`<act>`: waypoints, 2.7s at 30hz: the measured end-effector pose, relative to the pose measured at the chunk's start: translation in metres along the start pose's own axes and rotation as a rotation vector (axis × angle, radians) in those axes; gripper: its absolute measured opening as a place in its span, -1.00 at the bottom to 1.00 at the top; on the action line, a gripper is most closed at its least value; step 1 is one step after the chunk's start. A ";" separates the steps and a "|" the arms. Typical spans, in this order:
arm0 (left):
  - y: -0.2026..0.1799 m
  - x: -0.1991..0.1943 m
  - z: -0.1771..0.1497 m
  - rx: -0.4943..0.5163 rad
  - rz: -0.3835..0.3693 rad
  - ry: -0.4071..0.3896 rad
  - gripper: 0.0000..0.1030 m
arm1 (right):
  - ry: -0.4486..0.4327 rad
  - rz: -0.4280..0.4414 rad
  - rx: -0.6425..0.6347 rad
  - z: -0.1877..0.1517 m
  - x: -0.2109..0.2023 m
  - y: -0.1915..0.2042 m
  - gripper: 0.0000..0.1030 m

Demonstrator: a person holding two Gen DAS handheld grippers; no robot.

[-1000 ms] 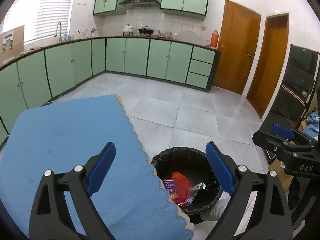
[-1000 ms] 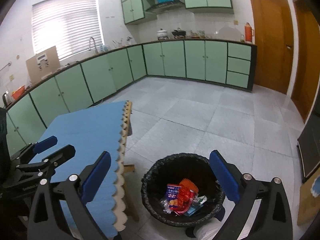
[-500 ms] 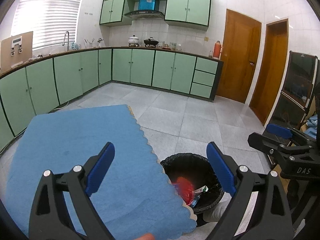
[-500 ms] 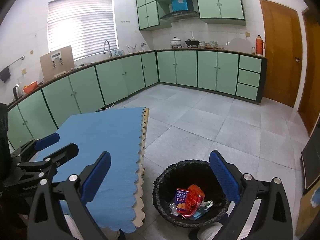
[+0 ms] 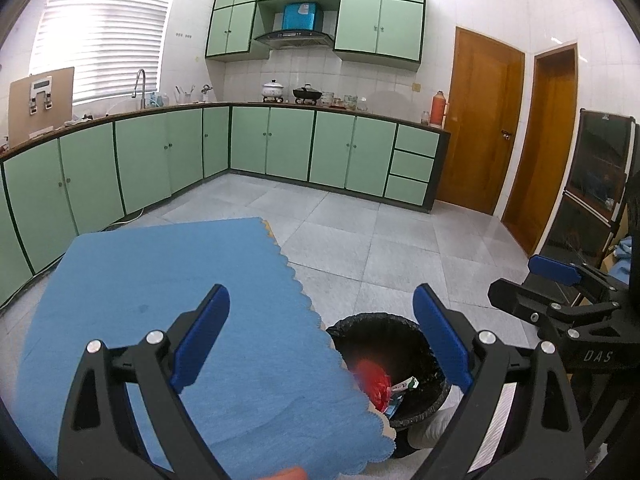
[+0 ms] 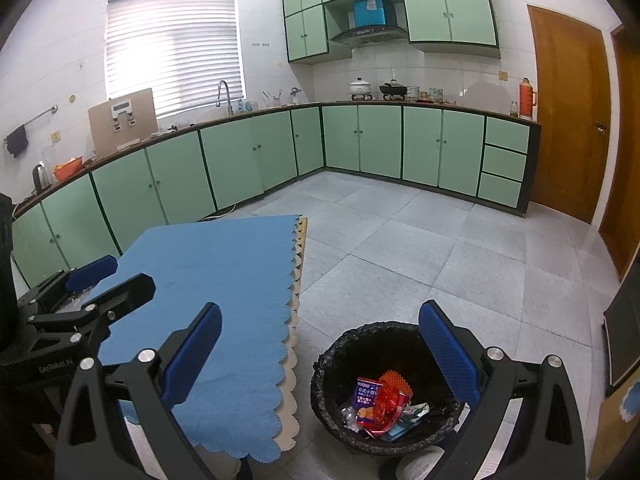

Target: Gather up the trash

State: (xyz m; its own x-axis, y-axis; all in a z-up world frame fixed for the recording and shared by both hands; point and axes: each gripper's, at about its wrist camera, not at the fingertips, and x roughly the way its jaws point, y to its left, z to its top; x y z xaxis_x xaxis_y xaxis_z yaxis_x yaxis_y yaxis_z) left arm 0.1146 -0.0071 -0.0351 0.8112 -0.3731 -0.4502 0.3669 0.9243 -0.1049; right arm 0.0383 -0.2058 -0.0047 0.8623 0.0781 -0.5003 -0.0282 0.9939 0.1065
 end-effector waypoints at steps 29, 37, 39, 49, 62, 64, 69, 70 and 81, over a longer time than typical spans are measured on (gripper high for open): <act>0.002 -0.003 -0.003 0.004 0.014 -0.005 0.75 | 0.005 0.004 -0.005 0.001 0.003 0.004 0.88; 0.002 -0.003 -0.002 0.004 0.013 -0.003 0.75 | 0.005 0.004 -0.005 0.001 0.003 0.004 0.88; -0.001 -0.002 -0.003 0.003 0.015 -0.003 0.75 | 0.006 0.004 -0.005 0.001 0.003 0.004 0.88; 0.001 -0.001 -0.005 0.002 0.015 -0.001 0.75 | 0.007 0.004 -0.004 0.001 0.003 0.005 0.88; 0.003 -0.001 -0.008 -0.001 0.022 0.002 0.75 | 0.007 0.005 -0.003 0.001 0.003 0.004 0.88; 0.002 -0.001 -0.007 -0.001 0.022 0.001 0.75 | 0.007 0.005 -0.003 0.001 0.003 0.004 0.88; 0.003 -0.001 -0.008 -0.001 0.021 0.002 0.75 | 0.007 0.005 -0.002 0.001 0.003 0.004 0.88; 0.002 -0.001 -0.007 -0.001 0.021 0.002 0.75 | 0.007 0.005 -0.003 0.001 0.003 0.005 0.88; 0.003 -0.001 -0.007 -0.002 0.022 0.003 0.75 | 0.008 0.005 -0.002 0.001 0.004 0.004 0.88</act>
State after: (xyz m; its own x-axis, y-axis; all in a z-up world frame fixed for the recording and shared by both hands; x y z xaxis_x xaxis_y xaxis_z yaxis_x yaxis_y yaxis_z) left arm 0.1113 -0.0036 -0.0410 0.8178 -0.3525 -0.4549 0.3483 0.9324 -0.0964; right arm 0.0417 -0.2015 -0.0053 0.8582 0.0839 -0.5064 -0.0338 0.9936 0.1073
